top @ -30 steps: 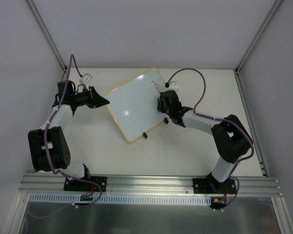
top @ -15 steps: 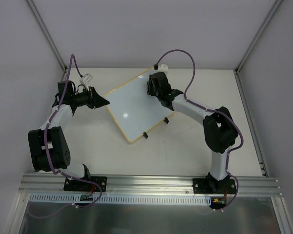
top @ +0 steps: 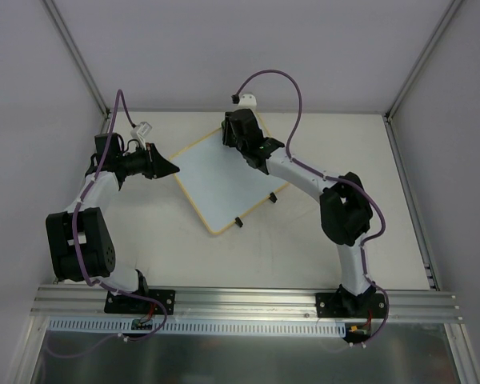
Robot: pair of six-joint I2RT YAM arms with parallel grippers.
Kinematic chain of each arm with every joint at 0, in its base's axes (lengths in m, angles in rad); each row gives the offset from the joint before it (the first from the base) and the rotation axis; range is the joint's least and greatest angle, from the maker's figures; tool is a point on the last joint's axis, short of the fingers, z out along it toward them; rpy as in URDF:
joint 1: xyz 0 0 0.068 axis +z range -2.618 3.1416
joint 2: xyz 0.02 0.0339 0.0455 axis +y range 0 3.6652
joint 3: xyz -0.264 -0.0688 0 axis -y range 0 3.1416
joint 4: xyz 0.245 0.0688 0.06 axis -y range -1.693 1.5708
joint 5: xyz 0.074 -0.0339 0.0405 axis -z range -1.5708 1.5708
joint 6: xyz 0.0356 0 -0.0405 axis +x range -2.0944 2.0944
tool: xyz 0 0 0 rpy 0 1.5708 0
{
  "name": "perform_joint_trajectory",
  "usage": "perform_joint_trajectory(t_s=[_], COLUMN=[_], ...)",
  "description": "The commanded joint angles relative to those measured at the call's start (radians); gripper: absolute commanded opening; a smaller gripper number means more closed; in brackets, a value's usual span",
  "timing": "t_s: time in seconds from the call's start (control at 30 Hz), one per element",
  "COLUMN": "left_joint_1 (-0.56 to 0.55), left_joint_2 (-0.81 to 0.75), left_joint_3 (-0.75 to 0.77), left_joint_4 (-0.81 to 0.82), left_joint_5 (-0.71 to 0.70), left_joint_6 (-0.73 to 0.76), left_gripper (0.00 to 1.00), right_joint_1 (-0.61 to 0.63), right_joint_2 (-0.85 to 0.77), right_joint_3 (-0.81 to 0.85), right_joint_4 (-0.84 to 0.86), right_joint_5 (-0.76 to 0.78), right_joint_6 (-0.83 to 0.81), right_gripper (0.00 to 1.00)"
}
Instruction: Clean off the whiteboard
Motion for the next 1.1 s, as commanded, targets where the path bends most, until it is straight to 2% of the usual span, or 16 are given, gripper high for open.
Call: perform_joint_trajectory(t_s=[0.0,0.17,0.37,0.63,0.7,0.83,1.07], left_joint_1=[-0.042,-0.042,-0.042,-0.044,-0.042,-0.042,-0.042], left_joint_2=[-0.001,0.002,0.0,0.006,0.006,0.011,0.008], left_joint_3=[-0.009,-0.011,-0.012,-0.008,-0.008,-0.005,-0.005], left_joint_4=[-0.011,-0.017,-0.02,-0.024,-0.025,-0.027,-0.033], left_joint_5=[-0.039,-0.053,-0.066,-0.06,-0.06,-0.056,-0.043], left_joint_6=[0.164,0.173,0.182,0.179,0.179,0.18,0.183], left_gripper=[0.0,0.0,0.0,0.0,0.0,0.0,0.0], right_joint_1=[-0.03,-0.11,-0.134,-0.116,-0.116,-0.114,-0.116], right_joint_2=[0.005,-0.049,-0.121,-0.242,-0.256,-0.256,-0.166], right_joint_3=[-0.043,-0.152,-0.313,-0.739,-0.78,-0.78,-0.495], right_joint_4=[-0.059,-0.072,-0.073,0.048,0.059,0.065,0.039], right_joint_5=[0.042,0.073,0.036,-0.004,-0.006,-0.015,-0.07], right_joint_6=[0.04,0.103,0.094,0.132,0.138,0.114,-0.001], right_gripper=[0.0,0.0,0.0,0.0,0.0,0.0,0.0])
